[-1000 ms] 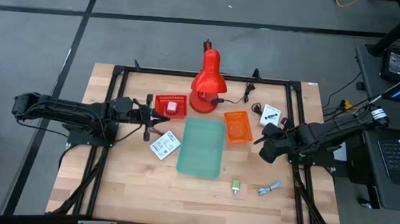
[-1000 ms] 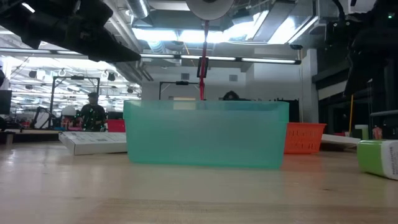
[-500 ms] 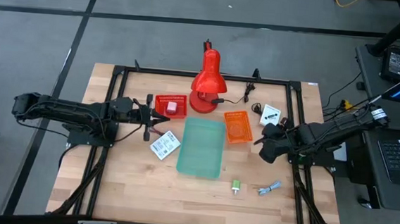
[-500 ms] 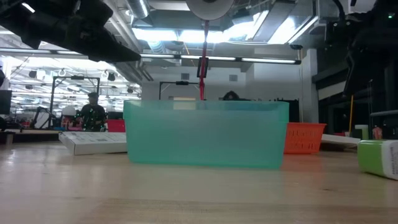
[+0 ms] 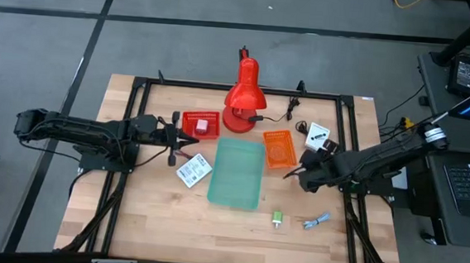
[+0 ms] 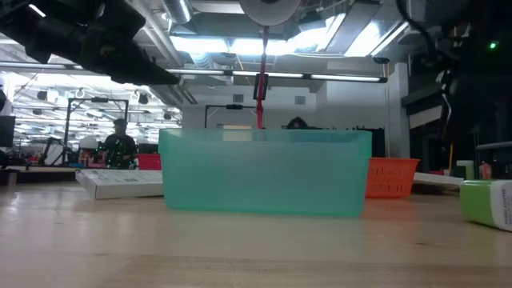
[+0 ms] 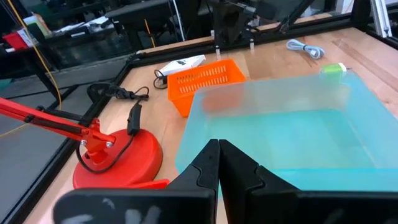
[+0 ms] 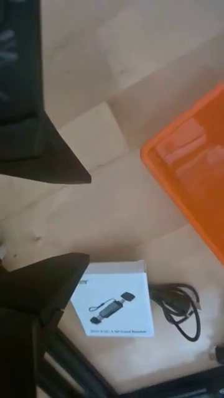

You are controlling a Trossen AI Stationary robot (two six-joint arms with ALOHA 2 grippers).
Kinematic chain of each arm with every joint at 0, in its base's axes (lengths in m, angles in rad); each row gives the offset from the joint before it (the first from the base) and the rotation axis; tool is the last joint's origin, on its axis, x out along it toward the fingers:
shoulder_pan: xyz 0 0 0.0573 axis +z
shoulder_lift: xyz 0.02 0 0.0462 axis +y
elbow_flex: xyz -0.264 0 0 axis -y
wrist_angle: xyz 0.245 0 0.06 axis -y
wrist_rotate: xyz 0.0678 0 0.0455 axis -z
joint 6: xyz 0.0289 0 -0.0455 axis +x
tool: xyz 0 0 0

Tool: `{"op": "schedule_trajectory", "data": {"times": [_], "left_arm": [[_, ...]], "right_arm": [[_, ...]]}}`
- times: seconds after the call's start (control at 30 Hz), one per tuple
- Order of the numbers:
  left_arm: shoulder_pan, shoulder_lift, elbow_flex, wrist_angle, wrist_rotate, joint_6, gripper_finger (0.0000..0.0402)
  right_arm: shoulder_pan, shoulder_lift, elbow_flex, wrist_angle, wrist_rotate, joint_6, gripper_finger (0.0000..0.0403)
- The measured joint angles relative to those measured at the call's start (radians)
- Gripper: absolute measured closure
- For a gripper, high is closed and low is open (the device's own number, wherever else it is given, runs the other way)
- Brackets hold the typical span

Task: Pick and place items into bin
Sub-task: Put the white card reader box into the green basket

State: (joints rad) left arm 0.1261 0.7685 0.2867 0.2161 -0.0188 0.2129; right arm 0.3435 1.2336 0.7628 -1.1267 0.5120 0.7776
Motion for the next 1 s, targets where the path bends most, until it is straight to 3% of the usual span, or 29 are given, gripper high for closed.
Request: {"op": "schedule_trajectory", "data": {"times": [0.6,0.77,1.0], "left_arm": [[0.000,0.000,0.000,-0.013,0.000,0.000,0.0396],[0.000,0.000,0.000,-0.050,-0.033,-0.004,0.0399],[0.000,-0.003,0.000,-0.131,-0.068,0.003,0.0399]], "right_arm": [[0.000,0.191,0.000,0.008,0.092,0.054,0.0208],[0.001,0.213,0.000,0.017,0.226,0.092,0.0208],[0.001,0.220,0.000,-0.006,0.246,0.101,0.0208]]}}
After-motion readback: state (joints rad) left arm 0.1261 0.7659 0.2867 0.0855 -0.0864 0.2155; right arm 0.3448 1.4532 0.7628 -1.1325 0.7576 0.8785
